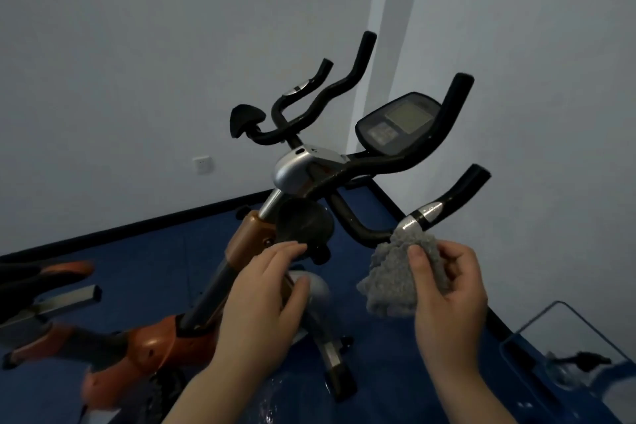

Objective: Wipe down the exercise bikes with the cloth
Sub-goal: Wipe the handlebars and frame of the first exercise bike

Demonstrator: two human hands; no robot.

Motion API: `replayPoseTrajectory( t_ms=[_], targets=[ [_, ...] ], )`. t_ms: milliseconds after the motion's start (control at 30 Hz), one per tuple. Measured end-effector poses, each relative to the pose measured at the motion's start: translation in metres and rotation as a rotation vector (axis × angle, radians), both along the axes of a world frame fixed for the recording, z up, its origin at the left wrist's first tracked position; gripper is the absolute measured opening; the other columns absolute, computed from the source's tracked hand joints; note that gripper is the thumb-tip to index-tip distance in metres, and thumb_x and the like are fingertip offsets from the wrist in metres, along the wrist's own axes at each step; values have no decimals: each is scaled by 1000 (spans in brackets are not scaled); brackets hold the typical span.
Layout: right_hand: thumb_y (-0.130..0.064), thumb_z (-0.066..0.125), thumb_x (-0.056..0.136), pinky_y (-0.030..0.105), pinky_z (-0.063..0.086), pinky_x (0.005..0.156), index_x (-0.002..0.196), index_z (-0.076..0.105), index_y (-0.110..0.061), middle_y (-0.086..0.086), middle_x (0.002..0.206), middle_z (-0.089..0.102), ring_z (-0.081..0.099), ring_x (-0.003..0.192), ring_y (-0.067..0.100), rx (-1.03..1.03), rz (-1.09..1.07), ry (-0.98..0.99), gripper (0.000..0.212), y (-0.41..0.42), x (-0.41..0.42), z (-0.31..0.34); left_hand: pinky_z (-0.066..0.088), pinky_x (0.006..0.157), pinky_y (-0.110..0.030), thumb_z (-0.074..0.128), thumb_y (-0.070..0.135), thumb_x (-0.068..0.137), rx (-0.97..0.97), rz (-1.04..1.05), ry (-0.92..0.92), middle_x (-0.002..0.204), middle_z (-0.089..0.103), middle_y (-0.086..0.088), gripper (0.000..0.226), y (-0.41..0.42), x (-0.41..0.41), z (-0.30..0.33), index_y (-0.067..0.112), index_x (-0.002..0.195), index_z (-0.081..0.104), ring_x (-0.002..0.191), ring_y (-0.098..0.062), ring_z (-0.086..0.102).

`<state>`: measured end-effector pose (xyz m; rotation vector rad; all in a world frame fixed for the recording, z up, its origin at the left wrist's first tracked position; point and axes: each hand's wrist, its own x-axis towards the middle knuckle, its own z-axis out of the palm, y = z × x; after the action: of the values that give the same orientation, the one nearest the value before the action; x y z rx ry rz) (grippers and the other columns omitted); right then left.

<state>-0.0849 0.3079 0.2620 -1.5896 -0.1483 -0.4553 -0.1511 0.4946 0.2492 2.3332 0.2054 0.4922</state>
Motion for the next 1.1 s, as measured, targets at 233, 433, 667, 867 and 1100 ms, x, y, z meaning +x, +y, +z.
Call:
replayPoseTrajectory(
  t_ms=[233, 433, 667, 867, 1100],
  targets=[
    [-38, 64, 81, 7, 48, 60, 90, 58, -30, -27, 88, 63, 61, 82, -6, -36, 93, -77, 13, 38, 53, 17, 45, 100, -34, 51, 36, 85, 21, 47, -31, 124, 50, 22, 40, 22, 52, -3, 34, 125, 52, 112, 3, 45],
    [-36, 61, 86, 20, 49, 78, 98, 64, -22, -10, 97, 60, 55, 93, 4, -378, 293, -100, 19, 91, 94, 1, 41, 104, -40, 50, 34, 86, -38, 118, -34, 132, 49, 16, 41, 42, 80, -18, 32, 127, 49, 122, -3, 43],
    [-34, 72, 77, 12, 40, 85, 92, 74, -26, -13, 100, 53, 44, 101, 4, -683, 338, -192, 18, 108, 95, -22, 45, 90, -23, 37, 44, 89, -205, 75, -37, 113, 55, 24, 40, 57, 91, -32, 38, 126, 48, 109, 8, 49],
    [-28, 75, 71, 30, 50, 73, 84, 66, -24, -12, 91, 61, 51, 92, 9, -997, 219, -203, 16, 123, 87, -2, 37, 87, -7, 37, 36, 93, -123, -126, -22, 106, 58, 23, 36, 63, 104, -23, 35, 126, 50, 103, 12, 49],
    [-41, 62, 82, 26, 43, 77, 89, 70, -29, -17, 90, 62, 43, 95, 6, -1165, 244, -76, 15, 107, 60, 1, 29, 89, 2, 41, 33, 97, -121, -317, -14, 117, 57, 21, 38, 83, 113, -22, 30, 135, 47, 109, 20, 44]
  ],
)
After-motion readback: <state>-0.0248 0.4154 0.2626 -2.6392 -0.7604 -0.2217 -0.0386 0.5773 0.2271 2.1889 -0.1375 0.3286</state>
